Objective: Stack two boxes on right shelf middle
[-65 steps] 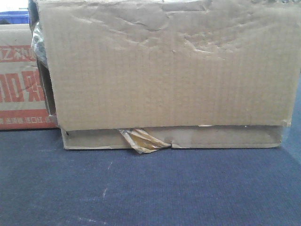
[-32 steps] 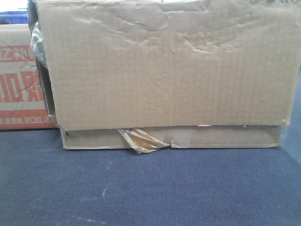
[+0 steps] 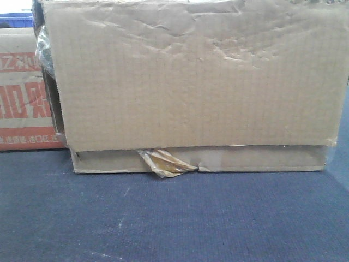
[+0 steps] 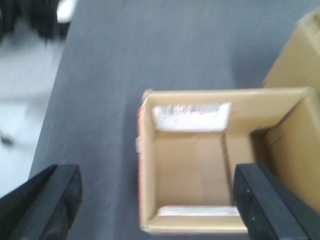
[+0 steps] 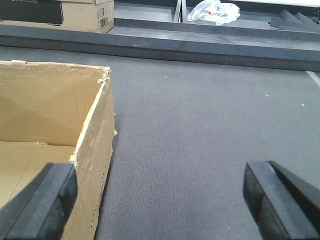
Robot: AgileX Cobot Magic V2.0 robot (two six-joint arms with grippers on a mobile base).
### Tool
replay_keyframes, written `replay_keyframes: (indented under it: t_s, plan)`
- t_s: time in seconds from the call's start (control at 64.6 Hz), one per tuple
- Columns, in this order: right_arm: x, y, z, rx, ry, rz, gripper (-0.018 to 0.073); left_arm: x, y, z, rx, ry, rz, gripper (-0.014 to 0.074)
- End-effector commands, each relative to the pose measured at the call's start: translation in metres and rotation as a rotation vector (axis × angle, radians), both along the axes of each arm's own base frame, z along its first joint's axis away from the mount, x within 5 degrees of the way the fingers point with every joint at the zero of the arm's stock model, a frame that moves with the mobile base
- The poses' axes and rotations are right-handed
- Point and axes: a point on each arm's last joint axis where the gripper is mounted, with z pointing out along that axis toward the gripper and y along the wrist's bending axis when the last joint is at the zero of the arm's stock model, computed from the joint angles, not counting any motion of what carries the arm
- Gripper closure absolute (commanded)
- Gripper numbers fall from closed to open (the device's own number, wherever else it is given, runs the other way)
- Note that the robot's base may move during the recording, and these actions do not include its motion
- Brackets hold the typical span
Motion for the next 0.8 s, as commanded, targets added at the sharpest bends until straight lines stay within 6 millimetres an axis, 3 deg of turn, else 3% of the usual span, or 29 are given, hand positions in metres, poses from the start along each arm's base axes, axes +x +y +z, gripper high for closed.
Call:
replay_keyframes:
  t_s: [0.0,0.294,0.433,0.619,0.681,0.789]
  plan:
    - [0.000,0.002,0.004,-0.009,-0.020,0.013,0.0009,0.022,0.009,-0.012,-0.015,0.094,-0.047,0.0089]
    - [0.000,0.002,0.004,-0.009,-0.020,0.014,0.0009,0.084,0.021,-0.083,-0.028,0.290,-0.080,0.0089]
    - [0.000,0.002,0.004,-0.009,-0.020,0.014,0.0009,0.101,0.024,-0.111,-0.045,0.363,-0.081,0.0089]
    - [0.000,0.002,0.004,-0.009,-0.020,0.014,0.0009,0.111,0.026,-0.126,-0.045,0.383,-0.079,0.0097]
    - [0.000,0.002,0.004,-0.009,-0.020,0.014,0.0009,0.112,0.028,-0.128,-0.032,0.384,-0.077,0.0143]
    - [0.000,0.002,0.004,-0.009,-0.020,0.014,0.0009,0.113,0.029,-0.129,-0.020,0.390,-0.075,0.0340]
